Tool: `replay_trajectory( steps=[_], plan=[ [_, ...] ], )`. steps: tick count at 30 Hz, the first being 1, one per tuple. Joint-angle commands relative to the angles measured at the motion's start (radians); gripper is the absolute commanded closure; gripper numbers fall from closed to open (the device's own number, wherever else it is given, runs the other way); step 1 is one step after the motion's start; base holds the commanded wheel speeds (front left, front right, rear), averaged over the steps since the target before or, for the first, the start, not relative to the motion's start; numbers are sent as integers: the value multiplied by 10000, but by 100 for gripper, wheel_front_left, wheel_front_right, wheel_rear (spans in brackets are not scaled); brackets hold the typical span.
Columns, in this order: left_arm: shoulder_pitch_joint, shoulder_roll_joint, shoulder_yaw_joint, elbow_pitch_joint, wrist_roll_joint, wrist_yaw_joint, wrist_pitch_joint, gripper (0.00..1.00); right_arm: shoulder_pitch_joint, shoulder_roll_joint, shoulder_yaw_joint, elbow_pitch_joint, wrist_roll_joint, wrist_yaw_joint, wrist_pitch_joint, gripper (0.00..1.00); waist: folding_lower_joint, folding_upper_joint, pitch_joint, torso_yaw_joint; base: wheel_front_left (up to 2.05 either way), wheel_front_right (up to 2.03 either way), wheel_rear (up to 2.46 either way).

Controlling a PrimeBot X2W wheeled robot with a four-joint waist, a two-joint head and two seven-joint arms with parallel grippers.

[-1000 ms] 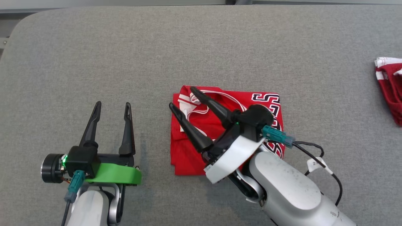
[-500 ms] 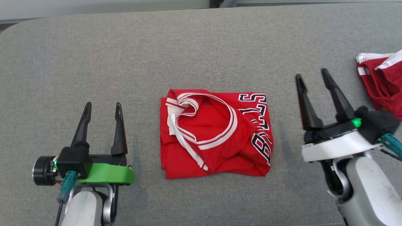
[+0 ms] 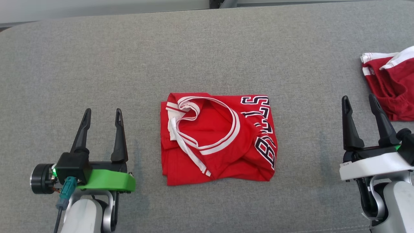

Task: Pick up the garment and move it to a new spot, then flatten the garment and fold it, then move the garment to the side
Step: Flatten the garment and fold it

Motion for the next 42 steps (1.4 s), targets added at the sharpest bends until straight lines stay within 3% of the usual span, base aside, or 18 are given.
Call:
replay_trajectory(
  steps=[1,7,8,9,16,26,42],
  plan=[
    [33,81,-11,-19,-26,54,21,0,138,9,-19,11,-48,-2,38,0,0,0,-3,6,0,0,0],
    [17,70,-98,-32,-41,78,37,0,-25,-41,220,76,-25,-2,109,0,0,0,-7,92,0,0,0],
    [3,61,-117,-33,-46,86,36,0,-86,-100,335,115,-22,-2,162,56,0,0,0,117,0,0,0],
    [-17,52,-140,-31,-52,87,36,0,-136,-126,505,162,42,-2,196,100,0,0,10,148,0,0,0],
    [-203,0,-277,-3,-94,61,-1,0,-783,-329,2188,868,243,-2,429,100,0,0,203,439,0,0,0],
    [-450,-192,-408,169,-238,68,-115,0,-2014,-451,4551,3051,723,-4,340,100,0,0,482,1049,0,0,0],
    [-555,-306,-452,284,-295,28,-184,0,-3076,-504,7076,3532,971,-2,496,100,0,0,604,1154,0,0,0]
  ],
)
